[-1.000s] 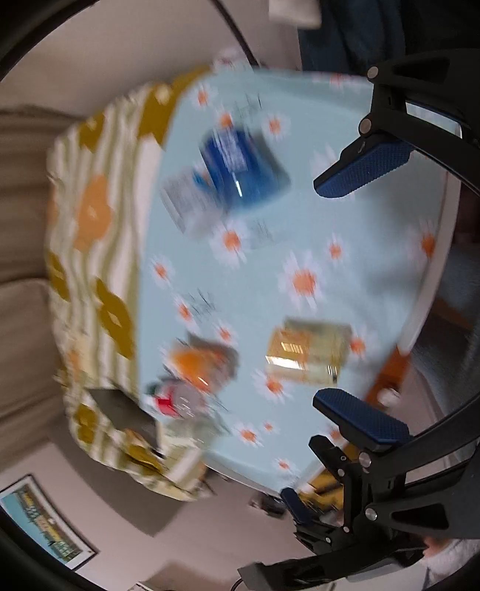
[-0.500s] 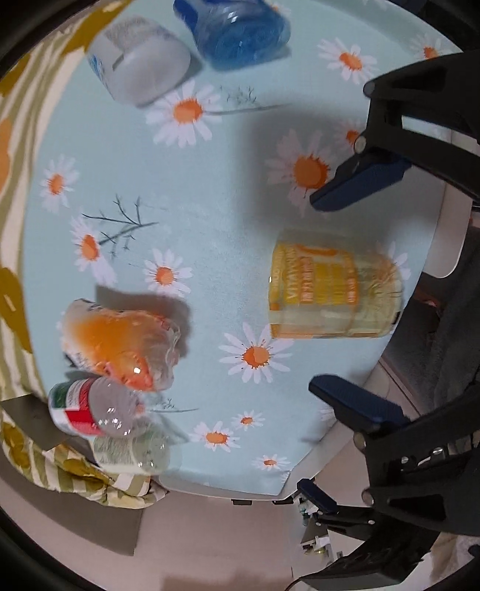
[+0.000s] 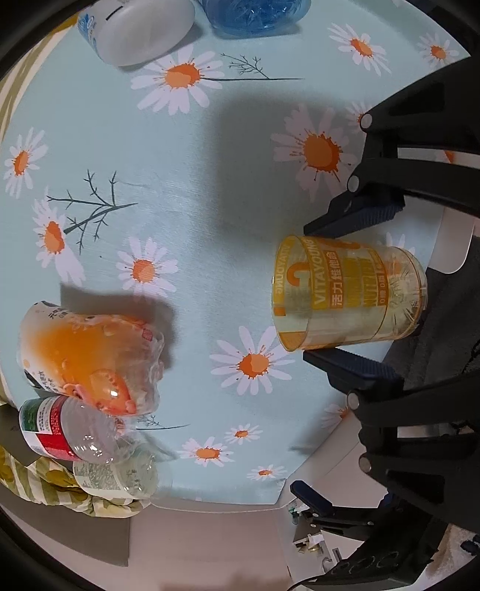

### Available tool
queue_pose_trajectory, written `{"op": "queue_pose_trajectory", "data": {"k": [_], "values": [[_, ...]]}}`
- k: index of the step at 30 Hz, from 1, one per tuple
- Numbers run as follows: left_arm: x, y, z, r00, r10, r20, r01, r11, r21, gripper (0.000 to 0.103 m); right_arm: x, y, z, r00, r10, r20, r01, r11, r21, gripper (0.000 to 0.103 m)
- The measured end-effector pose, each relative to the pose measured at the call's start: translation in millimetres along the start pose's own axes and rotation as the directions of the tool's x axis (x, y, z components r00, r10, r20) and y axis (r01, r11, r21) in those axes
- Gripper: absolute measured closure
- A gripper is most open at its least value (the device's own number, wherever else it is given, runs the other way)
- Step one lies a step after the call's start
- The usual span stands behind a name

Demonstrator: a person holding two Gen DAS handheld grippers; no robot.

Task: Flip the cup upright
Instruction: 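Rotate the cup with the right tool so its rim faces up, then lower the upright cup onto the cloth and open the right tool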

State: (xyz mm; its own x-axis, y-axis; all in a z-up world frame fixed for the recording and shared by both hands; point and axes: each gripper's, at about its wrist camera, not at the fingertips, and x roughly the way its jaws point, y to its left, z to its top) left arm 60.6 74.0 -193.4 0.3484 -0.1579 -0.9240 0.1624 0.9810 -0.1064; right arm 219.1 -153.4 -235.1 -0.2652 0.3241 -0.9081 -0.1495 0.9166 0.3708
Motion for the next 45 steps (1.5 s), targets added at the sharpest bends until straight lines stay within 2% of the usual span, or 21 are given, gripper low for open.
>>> {"op": "queue_pose_trajectory", "data": {"k": [4,6,8,10,12,13,14,16,19,22,28,30,32,39,45], "values": [[-5,-2,2,1.000,0.000,0.007,0.000,1.000,0.005,0.000,-11,1,-5,0.999,-0.003,0.038,0.003,1.000,-0.016,0.050],[-10,-2,3,1.000,0.003,0.015,-0.003,1.000,0.007,0.000,-27,4,-12,0.994,0.002,0.108,0.000,1.000,-0.026,0.050],[-15,-1,4,1.000,0.007,0.026,-0.007,1.000,0.008,0.000,-45,8,-22,0.978,0.000,0.210,0.006,1.000,-0.029,0.050],[-20,-1,6,0.999,0.014,0.042,-0.014,1.000,0.006,0.000,-67,12,-41,0.928,-0.006,0.372,0.012,1.000,-0.016,0.050],[-22,1,7,0.999,0.022,0.050,-0.022,1.000,0.002,0.000,-78,15,-65,0.844,-0.018,0.537,0.007,1.000,0.021,0.050],[-22,1,7,0.998,0.025,0.053,-0.025,1.000,0.000,0.000,-78,15,-73,0.806,-0.025,0.591,0.003,0.999,0.037,0.050],[-22,2,8,0.998,0.030,0.055,-0.030,1.000,0.001,0.000,-76,17,-84,0.754,-0.041,0.656,0.001,0.998,0.060,0.050],[-20,3,7,0.997,0.045,0.062,-0.045,0.999,0.010,0.000,-67,19,-97,0.684,-0.075,0.726,-0.001,0.995,0.104,0.050],[-16,5,4,0.996,0.048,0.071,-0.051,0.998,0.027,0.000,-45,21,-111,0.601,-0.132,0.788,0.020,0.988,0.151,0.050],[-9,6,0,0.996,0.058,0.070,-0.061,0.997,0.046,0.000,-32,22,-118,0.536,-0.190,0.823,0.079,0.981,0.176,0.050],[1,6,-6,0.996,0.059,0.071,-0.064,0.996,0.068,0.000,-18,17,-119,0.453,-0.218,0.864,0.091,0.976,0.198,0.050],[2,5,-7,0.996,0.058,0.071,-0.063,0.995,0.075,0.000,-15,20,-121,0.435,-0.226,0.872,0.117,0.974,0.194,0.050],[2,3,-7,0.996,0.057,0.073,-0.063,0.995,0.081,0.000,-13,24,-125,0.433,-0.230,0.872,0.140,0.972,0.187,0.050],[2,-1,-9,0.996,0.049,0.077,-0.056,0.994,0.095,0.000,-9,26,-137,0.468,-0.227,0.854,0.167,0.972,0.167,0.050],[5,-2,-13,0.997,0.047,0.069,-0.053,0.995,0.089,0.000,-4,34,-141,0.472,-0.247,0.846,0.231,0.961,0.151,0.049]]}}
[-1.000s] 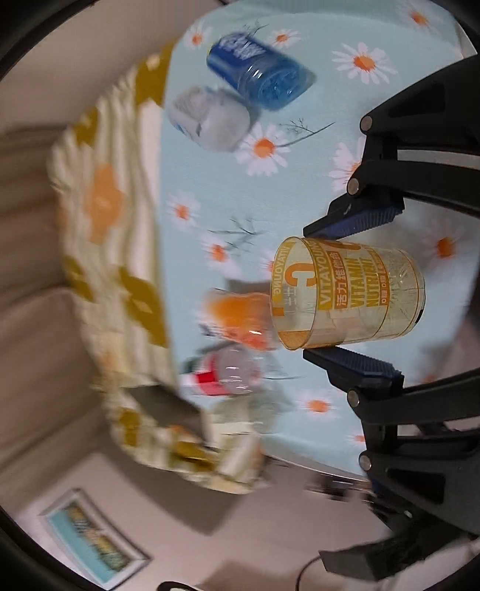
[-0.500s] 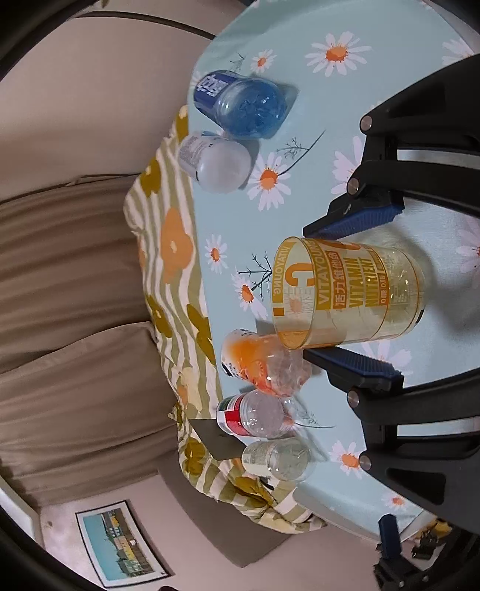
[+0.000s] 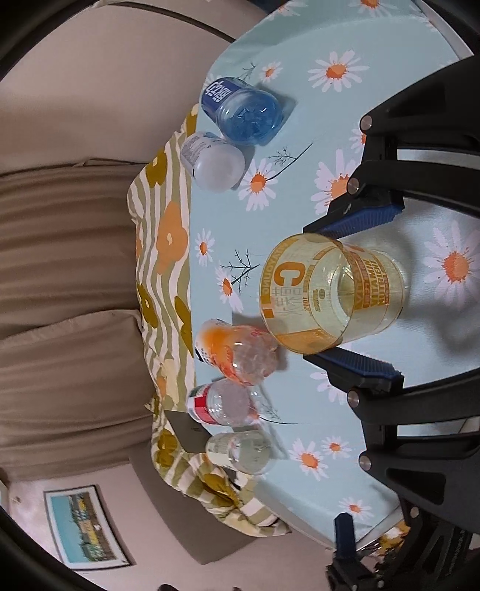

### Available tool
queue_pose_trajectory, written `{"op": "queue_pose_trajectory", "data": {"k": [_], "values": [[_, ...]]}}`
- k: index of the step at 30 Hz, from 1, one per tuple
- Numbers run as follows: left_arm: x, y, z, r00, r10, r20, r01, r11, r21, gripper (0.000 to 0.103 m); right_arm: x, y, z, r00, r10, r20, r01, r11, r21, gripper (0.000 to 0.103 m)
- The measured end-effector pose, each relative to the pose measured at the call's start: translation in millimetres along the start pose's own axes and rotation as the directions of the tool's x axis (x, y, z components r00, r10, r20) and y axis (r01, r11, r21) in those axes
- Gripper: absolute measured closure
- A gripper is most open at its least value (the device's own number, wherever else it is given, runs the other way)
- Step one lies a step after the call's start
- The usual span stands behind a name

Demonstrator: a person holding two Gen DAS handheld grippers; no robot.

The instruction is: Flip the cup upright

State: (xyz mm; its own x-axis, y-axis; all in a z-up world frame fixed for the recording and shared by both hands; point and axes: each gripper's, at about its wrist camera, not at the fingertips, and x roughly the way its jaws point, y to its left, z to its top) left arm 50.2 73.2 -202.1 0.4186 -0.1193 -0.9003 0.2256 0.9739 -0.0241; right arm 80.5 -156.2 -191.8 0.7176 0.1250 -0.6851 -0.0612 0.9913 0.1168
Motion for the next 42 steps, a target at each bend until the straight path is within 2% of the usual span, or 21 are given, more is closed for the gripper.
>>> {"op": "queue_pose_trajectory", "data": {"k": [4,11,12,13,15,19,26,32,42], "values": [[0,0,-2,1.000,0.002,0.000,-0.002,1.000,-0.002,0.000,0,6,-2,1.000,-0.014,-0.001,0.014,0.999,-0.037,0.048],[-2,1,-3,1.000,0.007,0.000,-0.007,1.000,-0.006,0.000,-1,5,-3,1.000,-0.018,0.013,0.018,1.000,-0.014,0.047],[-2,1,-3,1.000,0.007,0.000,-0.007,1.000,-0.007,0.000,-1,4,-4,1.000,-0.015,0.016,0.016,1.000,-0.011,0.043],[-3,1,-3,1.000,0.008,0.000,-0.008,1.000,-0.008,0.000,-1,4,-3,1.000,-0.012,0.016,0.012,1.000,-0.009,0.031],[-4,0,-4,1.000,0.008,0.003,-0.008,1.000,-0.010,0.000,-1,3,-4,1.000,0.001,0.016,-0.001,1.000,-0.004,0.015],[-6,0,-6,1.000,0.013,0.007,-0.013,1.000,-0.014,0.000,-4,3,-4,0.999,0.014,0.034,-0.014,1.000,-0.003,0.000],[-22,0,-6,0.999,0.030,0.034,-0.029,0.999,-0.021,0.000,-16,2,4,0.999,0.002,0.051,-0.003,1.000,0.002,0.000],[-58,0,3,0.996,0.030,0.082,-0.028,0.999,-0.029,0.000,-57,-2,25,0.999,-0.026,0.029,0.026,1.000,-0.005,0.000],[-139,-17,17,0.984,0.060,0.169,-0.052,0.997,-0.050,0.000,-137,-38,63,0.988,-0.091,-0.124,0.096,0.995,0.035,0.000]]}}
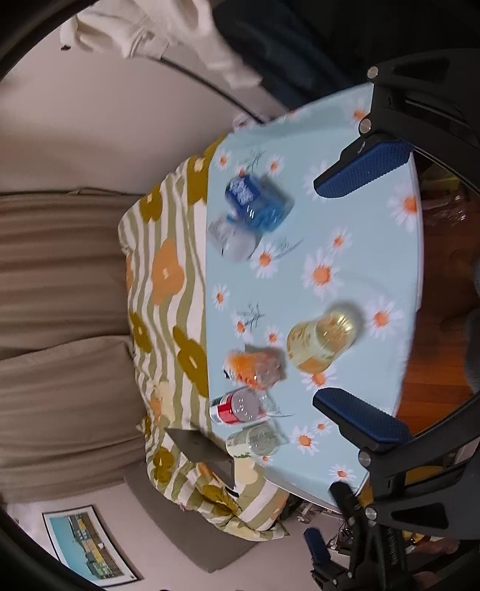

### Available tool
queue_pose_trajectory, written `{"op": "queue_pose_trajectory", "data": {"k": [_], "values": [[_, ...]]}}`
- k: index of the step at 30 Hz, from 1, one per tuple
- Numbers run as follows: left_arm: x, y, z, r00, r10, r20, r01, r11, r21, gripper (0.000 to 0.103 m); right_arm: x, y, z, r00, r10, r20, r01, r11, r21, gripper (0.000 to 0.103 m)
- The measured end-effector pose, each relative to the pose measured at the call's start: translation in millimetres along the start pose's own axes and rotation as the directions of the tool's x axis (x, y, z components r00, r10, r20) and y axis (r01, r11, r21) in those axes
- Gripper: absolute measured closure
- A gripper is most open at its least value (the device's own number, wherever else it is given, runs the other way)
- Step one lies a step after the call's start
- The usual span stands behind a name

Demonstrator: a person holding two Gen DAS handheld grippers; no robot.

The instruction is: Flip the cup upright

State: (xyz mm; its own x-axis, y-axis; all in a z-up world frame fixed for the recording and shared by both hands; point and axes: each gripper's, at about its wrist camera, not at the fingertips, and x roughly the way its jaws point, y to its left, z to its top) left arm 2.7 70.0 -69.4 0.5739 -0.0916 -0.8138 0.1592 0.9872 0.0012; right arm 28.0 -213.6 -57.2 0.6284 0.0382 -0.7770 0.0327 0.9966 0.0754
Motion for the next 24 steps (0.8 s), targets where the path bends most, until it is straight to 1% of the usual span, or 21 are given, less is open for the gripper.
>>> {"op": "queue_pose_trajectory", "data": {"k": [4,9,16,24], "values": [[-25,-14,7,0.999,0.015,0.045,-0.015,1.000,-0.004,0.000,-24,-19,5,1.000,-0.020,-0.005,0.020,1.000,0.020,0.000],[-36,-24,2,0.997,0.050,0.061,-0.050,0.999,0.001,0.000,-37,-29,3,0.999,-0.055,0.001,0.055,0.998,0.005,0.000],[-44,-19,-10,0.995,0.074,0.062,-0.072,0.997,-0.025,0.000,-41,-36,-3,0.999,-0.039,0.006,0.038,0.999,0.015,0.000],[-53,-19,-13,0.994,0.068,0.084,-0.066,0.998,-0.022,0.000,-49,-36,-8,0.999,-0.037,0.017,0.037,0.999,0.017,0.000]]}}
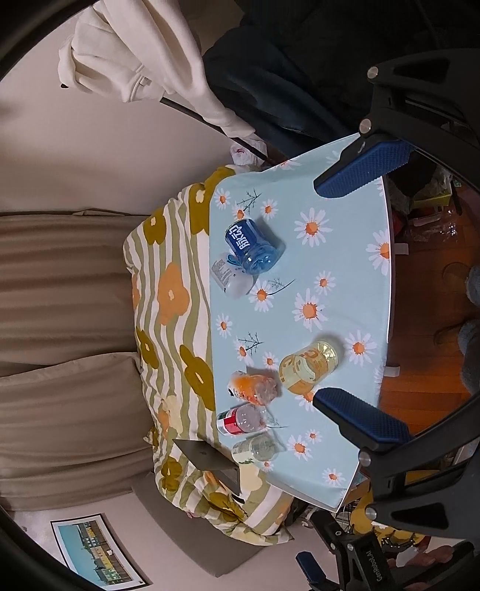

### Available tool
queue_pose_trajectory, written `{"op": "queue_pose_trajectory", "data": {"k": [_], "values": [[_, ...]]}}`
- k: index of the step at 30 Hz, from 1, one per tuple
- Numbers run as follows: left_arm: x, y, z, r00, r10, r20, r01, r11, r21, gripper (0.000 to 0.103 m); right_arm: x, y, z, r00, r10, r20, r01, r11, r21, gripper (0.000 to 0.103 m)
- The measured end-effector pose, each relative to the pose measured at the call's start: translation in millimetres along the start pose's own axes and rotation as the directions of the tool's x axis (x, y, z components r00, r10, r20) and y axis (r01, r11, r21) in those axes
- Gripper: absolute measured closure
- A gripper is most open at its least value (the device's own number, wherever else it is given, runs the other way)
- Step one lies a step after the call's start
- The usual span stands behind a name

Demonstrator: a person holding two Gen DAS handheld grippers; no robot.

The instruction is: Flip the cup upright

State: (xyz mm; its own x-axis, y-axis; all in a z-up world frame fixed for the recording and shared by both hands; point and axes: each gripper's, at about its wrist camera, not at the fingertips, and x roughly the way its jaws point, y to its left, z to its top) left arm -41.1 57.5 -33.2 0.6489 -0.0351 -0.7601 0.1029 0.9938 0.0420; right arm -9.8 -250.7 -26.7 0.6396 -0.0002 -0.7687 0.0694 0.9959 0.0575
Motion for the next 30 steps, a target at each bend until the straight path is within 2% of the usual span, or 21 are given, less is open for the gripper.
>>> {"op": "queue_pose_trajectory", "data": {"k": [30], "values": [[-10.3,-8.8,4.9,1.000,-0.003,0.017,0.003,1.000,0.008,0.000,-9.9,-4.5,1.2,1.000,-0.009,0.010,0.009,1.000,0.001,0.000]]}}
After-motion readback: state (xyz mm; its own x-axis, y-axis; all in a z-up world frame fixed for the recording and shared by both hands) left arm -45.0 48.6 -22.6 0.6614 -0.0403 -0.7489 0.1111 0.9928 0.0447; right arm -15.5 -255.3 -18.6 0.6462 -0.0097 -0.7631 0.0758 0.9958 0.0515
